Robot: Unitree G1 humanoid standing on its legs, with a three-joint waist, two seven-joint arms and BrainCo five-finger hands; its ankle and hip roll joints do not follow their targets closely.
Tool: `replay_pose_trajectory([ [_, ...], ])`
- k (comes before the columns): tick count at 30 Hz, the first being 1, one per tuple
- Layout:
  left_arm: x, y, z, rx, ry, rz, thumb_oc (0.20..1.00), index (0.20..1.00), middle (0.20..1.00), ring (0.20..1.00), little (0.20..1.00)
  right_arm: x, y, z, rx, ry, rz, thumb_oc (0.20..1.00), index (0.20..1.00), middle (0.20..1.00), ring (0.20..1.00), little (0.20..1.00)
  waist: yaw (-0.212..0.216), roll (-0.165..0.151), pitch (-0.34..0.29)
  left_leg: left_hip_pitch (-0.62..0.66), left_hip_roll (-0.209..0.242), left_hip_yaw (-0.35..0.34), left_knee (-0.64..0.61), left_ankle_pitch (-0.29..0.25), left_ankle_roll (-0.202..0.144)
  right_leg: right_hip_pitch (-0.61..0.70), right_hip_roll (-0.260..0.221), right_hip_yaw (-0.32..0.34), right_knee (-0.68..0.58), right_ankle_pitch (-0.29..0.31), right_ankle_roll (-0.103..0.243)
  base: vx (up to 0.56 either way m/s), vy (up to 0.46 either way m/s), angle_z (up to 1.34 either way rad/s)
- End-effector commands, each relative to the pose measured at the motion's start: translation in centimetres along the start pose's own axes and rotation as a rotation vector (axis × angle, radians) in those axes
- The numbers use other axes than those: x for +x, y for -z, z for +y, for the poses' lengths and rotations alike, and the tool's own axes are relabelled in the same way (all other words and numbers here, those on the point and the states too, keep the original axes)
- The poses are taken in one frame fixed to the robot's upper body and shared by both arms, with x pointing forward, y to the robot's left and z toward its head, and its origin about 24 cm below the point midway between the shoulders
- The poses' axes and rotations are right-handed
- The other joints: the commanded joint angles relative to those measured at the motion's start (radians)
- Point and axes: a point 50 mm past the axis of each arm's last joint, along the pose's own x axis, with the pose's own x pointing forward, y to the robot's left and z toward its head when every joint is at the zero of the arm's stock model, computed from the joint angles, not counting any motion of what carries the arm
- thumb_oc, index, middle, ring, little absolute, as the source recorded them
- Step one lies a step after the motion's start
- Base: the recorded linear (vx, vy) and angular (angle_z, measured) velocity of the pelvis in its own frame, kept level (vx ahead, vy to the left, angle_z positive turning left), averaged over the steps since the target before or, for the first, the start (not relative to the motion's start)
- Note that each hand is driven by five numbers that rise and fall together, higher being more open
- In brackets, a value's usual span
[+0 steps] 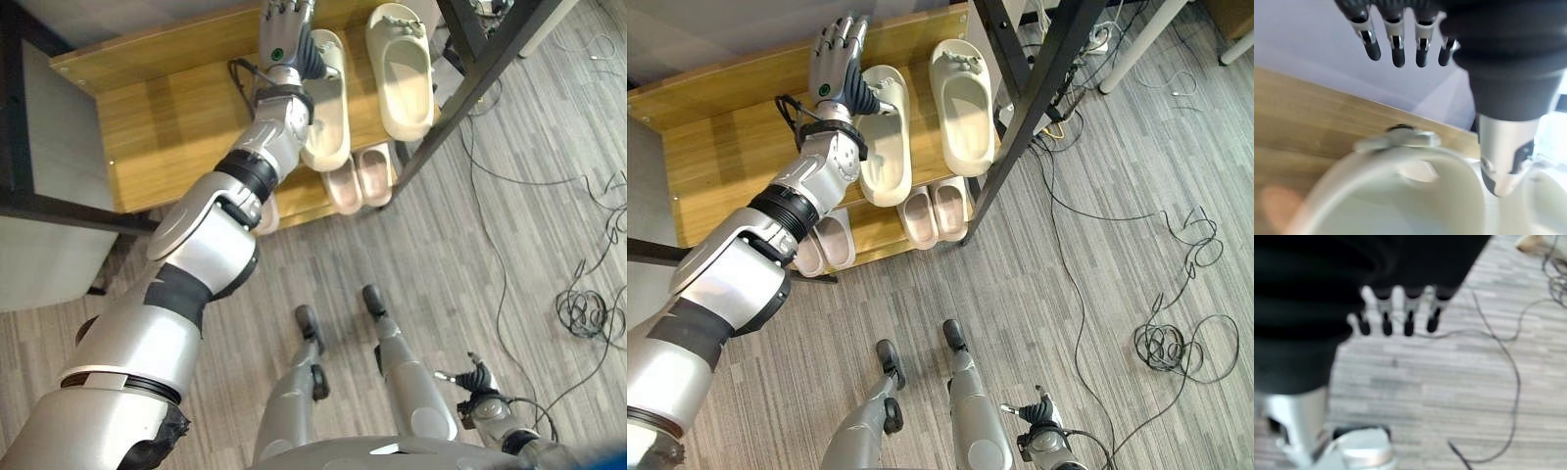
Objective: Arrange the slippers neatly on the shoe rack.
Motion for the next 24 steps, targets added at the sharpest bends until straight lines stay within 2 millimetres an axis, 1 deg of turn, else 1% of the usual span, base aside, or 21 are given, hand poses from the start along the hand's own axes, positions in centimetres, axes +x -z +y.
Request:
replay_pose_trajectory([
  [1,1.3,-1.3,1.6,-0.1,-0.017,-0.023,1.0,1.0,1.0,1.0,1.0,0.7,1.4,-3.3,0.012,0.081,0.084,1.0,1.0,1.0,1.0,1.0,0.005,0.069,0.017,-0.079,0.002,-0.061,0.128,-0.102,-0.048,-0.071,-0.022,-0.096,0.088,-0.057,0.03,-0.03,-0.005,0.04],
  [2,1.3,-1.3,1.6,-0.1,-0.016,-0.024,1.0,1.0,1.0,1.0,1.0,0.7,1.4,-3.3,0.012,0.081,0.084,1.0,1.0,1.0,1.0,1.0,0.005,0.069,0.017,-0.08,0.002,-0.061,0.128,-0.102,-0.048,-0.071,-0.022,-0.096,0.088,-0.057,0.03,0.0,0.0,0.0],
  [3,1.2,-1.2,1.3,-0.104,0.009,-0.018,1.0,1.0,1.0,1.0,1.0,0.7,1.5,-3.5,0.02,0.083,0.092,1.0,1.0,1.0,1.0,1.0,0.011,0.071,0.015,-0.079,0.003,-0.063,0.129,-0.102,-0.047,-0.07,-0.023,-0.097,0.09,-0.057,0.03,0.0,0.0,0.0],
  [4,0.7,-0.8,0.7,-0.114,0.044,-0.007,1.0,1.0,1.0,1.0,1.0,0.7,1.7,-3.5,0.034,0.083,0.107,1.0,1.0,1.0,1.0,1.0,0.02,0.073,0.011,-0.076,0.003,-0.067,0.131,-0.102,-0.046,-0.064,-0.023,-0.102,0.09,-0.059,0.028,0.0,0.0,0.0],
  [5,0.7,-0.8,0.7,-0.114,0.044,-0.007,1.0,1.0,1.0,1.0,1.0,0.7,1.7,-3.5,0.034,0.083,0.107,1.0,1.0,1.0,1.0,1.0,0.02,0.073,0.011,-0.076,0.003,-0.067,0.131,-0.102,-0.046,-0.063,-0.023,-0.102,0.09,-0.059,0.028,0.0,0.0,0.0],
  [8,0.0,0.6,-0.1,-0.055,0.096,0.0,1.0,1.0,1.0,1.0,1.0,0.7,1.7,-3.6,0.046,0.084,0.118,1.0,1.0,1.0,1.0,1.0,0.032,0.074,0.006,-0.07,0.004,-0.071,0.139,-0.103,-0.046,-0.052,-0.022,-0.106,0.096,-0.062,0.026,-0.02,-0.013,0.06],
  [12,-0.9,1.9,-1.1,-0.015,0.178,0.008,1.0,1.0,1.0,1.0,1.0,0.9,1.4,-4.0,0.054,0.093,0.131,1.0,1.0,1.0,1.0,1.0,0.049,0.075,0.006,-0.057,0.004,-0.077,0.142,-0.104,-0.044,-0.034,-0.025,-0.108,0.098,-0.065,0.025,-0.02,-0.002,0.06],
  [15,-1.1,2.4,-1.3,-0.011,0.207,0.017,1.0,1.0,1.0,1.0,1.0,1.1,1.3,-4.4,0.059,0.106,0.143,1.0,1.0,1.0,1.0,1.0,0.057,0.078,0.006,-0.057,0.0,-0.077,0.143,-0.1,-0.042,-0.032,-0.03,-0.113,0.093,-0.061,0.026,-0.04,-0.001,0.08],
  [17,-1.1,2.6,-1.1,0.012,0.197,0.003,1.0,1.0,1.0,1.0,1.0,1.1,1.4,-4.5,0.056,0.109,0.147,1.0,1.0,1.0,1.0,1.0,0.059,0.077,0.005,-0.057,-0.002,-0.078,0.14,-0.098,-0.042,-0.033,-0.032,-0.113,0.089,-0.058,0.027,-0.05,-0.001,0.04],
  [19,-1.1,3.3,-0.6,0.046,0.174,0.005,1.0,1.0,1.0,1.0,1.0,1.0,1.8,-4.4,0.056,0.112,0.156,1.0,1.0,1.0,1.0,1.0,0.06,0.078,0.003,-0.063,-0.002,-0.078,0.136,-0.094,-0.041,-0.039,-0.033,-0.114,0.085,-0.053,0.028,-0.03,-0.002,0.0],
  [20,-1.1,3.4,-0.6,0.046,0.174,0.006,1.0,1.0,1.0,1.0,1.0,1.0,1.8,-4.4,0.056,0.112,0.156,1.0,1.0,1.0,1.0,1.0,0.06,0.078,0.003,-0.063,-0.002,-0.078,0.136,-0.094,-0.041,-0.039,-0.033,-0.114,0.085,-0.053,0.028,0.0,0.0,0.0],
  [24,-1.8,4.5,-1.0,0.043,0.224,0.03,1.0,1.0,1.0,1.0,1.0,0.8,2.4,-4.5,0.056,0.112,0.179,1.0,1.0,1.0,1.0,1.0,0.065,0.083,-0.003,-0.067,0.0,-0.079,0.139,-0.092,-0.04,-0.045,-0.031,-0.114,0.088,-0.053,0.027,0.0,0.0,0.0],
])
